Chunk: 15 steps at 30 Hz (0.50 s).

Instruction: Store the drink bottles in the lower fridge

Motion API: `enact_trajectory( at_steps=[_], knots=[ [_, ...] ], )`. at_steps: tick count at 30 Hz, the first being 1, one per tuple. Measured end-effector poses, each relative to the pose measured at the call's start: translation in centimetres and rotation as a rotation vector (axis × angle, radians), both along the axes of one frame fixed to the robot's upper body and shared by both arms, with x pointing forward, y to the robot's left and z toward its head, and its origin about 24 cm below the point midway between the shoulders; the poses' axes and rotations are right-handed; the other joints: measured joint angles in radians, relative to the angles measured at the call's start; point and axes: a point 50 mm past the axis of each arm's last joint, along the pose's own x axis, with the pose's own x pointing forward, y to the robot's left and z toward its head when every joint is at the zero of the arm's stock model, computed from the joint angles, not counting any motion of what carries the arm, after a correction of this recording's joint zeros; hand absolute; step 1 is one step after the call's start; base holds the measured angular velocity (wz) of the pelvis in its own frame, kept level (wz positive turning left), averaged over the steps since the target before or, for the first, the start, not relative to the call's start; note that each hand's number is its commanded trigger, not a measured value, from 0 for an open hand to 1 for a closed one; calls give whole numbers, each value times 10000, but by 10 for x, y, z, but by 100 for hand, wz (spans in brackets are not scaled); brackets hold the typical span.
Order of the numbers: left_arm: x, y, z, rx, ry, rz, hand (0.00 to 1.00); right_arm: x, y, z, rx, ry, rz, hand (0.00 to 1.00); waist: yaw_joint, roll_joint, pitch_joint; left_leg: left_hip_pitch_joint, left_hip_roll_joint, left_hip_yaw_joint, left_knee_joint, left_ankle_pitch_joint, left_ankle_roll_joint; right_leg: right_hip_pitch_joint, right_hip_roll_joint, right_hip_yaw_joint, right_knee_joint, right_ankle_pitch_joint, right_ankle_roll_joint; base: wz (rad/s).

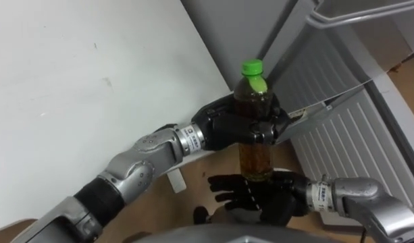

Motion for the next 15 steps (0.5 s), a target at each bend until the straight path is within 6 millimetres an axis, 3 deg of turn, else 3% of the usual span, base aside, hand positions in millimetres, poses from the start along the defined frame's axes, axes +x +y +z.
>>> enact_trajectory(
  at_steps=[15],
  knots=[
    [3, 1, 4, -138, -215, -24, 100, 5, -6, 4, -44, -39, 224, 0, 8, 47, 11, -259, 59, 62, 72, -24, 23, -331, -16, 26, 138, -21, 8, -1]
  ],
)
